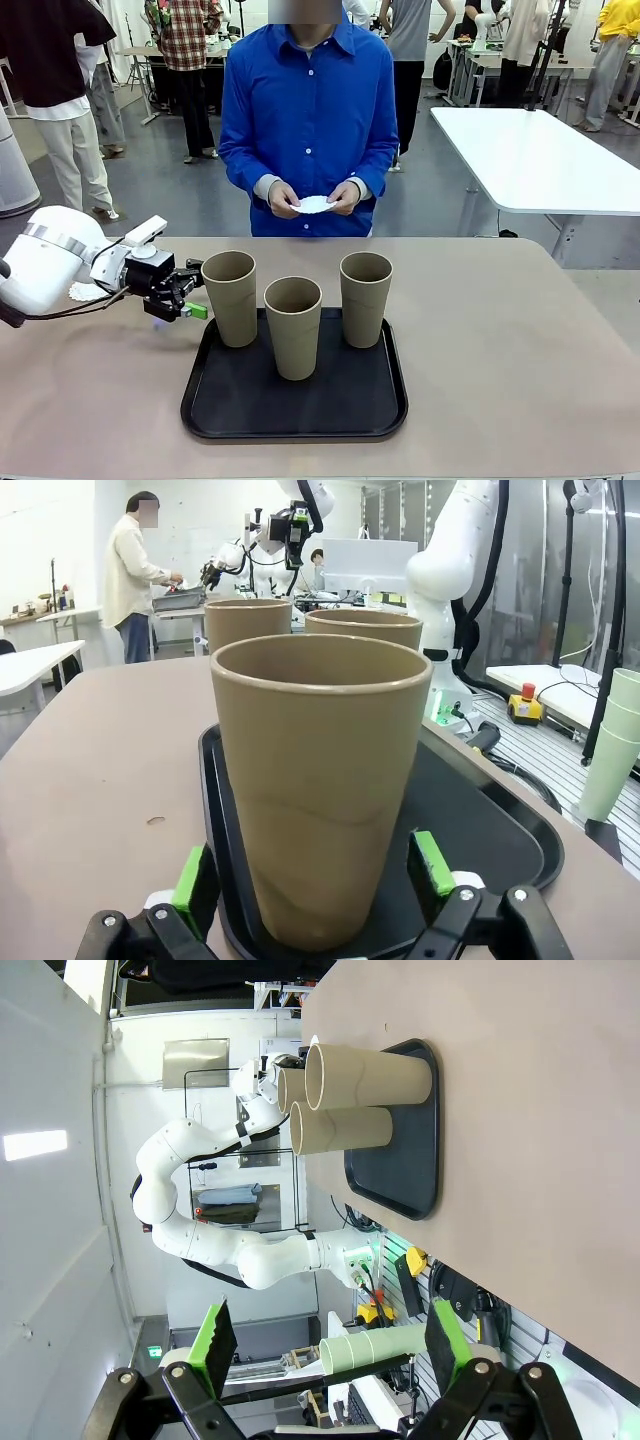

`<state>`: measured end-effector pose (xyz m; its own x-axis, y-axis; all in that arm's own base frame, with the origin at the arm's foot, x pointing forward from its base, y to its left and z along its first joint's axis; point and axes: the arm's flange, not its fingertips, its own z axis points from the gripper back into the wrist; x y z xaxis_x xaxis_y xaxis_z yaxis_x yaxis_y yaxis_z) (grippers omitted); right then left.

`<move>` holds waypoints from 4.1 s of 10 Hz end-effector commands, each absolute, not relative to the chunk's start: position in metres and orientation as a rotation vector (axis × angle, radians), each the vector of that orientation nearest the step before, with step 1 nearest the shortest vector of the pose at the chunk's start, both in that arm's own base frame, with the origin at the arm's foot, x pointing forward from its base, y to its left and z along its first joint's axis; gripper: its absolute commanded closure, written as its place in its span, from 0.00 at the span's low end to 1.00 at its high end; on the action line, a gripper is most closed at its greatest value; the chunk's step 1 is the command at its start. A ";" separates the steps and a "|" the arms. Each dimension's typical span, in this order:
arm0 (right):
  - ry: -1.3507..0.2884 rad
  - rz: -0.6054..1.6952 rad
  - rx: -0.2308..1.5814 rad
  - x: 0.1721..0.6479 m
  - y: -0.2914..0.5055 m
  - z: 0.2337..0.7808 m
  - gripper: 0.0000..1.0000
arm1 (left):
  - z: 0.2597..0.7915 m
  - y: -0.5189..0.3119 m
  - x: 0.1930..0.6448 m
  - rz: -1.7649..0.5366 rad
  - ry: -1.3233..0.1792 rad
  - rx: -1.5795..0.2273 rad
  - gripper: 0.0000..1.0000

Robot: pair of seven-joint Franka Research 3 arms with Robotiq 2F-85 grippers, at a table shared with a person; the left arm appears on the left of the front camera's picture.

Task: Place coasters on the table and set cups on them.
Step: Pick up one Reusable plastic cup and place it on a coaster set by the human.

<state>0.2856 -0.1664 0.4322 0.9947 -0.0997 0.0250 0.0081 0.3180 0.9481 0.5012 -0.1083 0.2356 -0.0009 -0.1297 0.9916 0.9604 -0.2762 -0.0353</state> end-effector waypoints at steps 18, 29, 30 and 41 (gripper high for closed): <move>-0.086 -0.068 1.255 0.284 -0.166 0.432 0.00 | 0.218 -0.159 0.505 -1.539 -0.848 -1.361 1.00; -0.086 -0.068 1.255 0.284 -0.166 0.432 0.00 | 0.411 -0.175 0.443 -1.546 -0.843 -1.350 1.00; -0.086 -0.068 1.255 0.284 -0.166 0.432 0.00 | 0.421 -0.175 0.442 -1.535 -0.844 -1.324 1.00; -0.086 -0.068 1.255 0.284 -0.166 0.432 0.00 | 0.450 0.068 0.514 -1.301 -1.112 -1.066 0.17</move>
